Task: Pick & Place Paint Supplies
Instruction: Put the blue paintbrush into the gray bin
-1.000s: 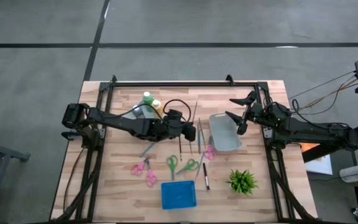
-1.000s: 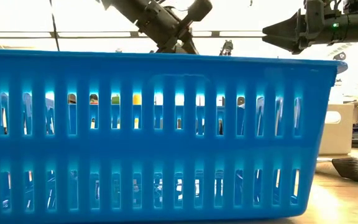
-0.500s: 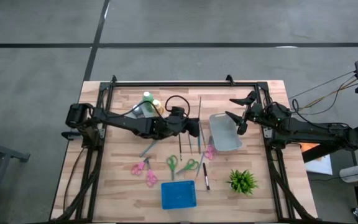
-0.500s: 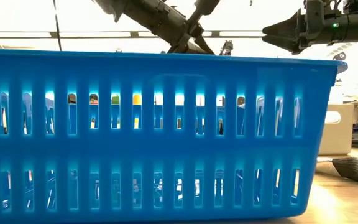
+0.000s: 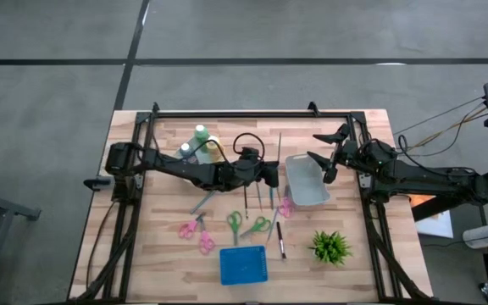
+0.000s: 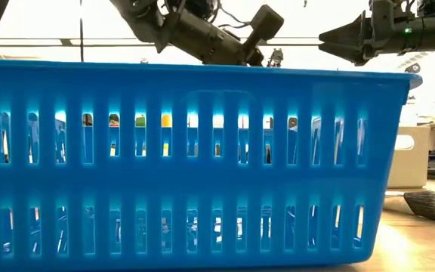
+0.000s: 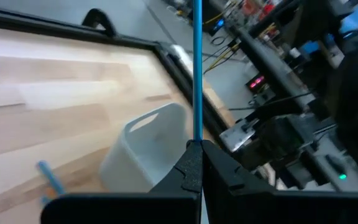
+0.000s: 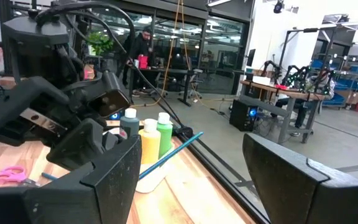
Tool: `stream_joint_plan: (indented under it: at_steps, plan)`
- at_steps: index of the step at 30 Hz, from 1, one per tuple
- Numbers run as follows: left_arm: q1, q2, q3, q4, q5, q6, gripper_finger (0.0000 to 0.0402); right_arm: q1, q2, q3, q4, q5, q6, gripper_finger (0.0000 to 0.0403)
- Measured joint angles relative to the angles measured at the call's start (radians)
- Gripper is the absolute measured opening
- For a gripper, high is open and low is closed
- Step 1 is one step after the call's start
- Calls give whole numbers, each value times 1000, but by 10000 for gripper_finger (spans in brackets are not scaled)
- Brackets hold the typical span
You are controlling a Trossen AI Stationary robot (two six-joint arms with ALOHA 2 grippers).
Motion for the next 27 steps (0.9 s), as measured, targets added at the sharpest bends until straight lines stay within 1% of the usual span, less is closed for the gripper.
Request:
stream_joint_plan:
  at_steps: [2,7,16,19,23,27]
  plan:
    - [0,18,13,27,2,-15,0,0,0,0,0,0,1,278]
    - [11,84,86,46,3,-129,0,0,0,0,-2,0,0,278]
    - [21,253,297,25,18,-141,0,0,1,0,-4,0,0,278]
    - [21,292,358,-55,40,-188,0,0,0,0,-4,0,1,278]
    - [20,322,416,-197,54,-329,0,0,1,0,-4,0,0,278]
    - [20,325,422,-252,77,-433,0,0,0,0,-4,0,-1,278]
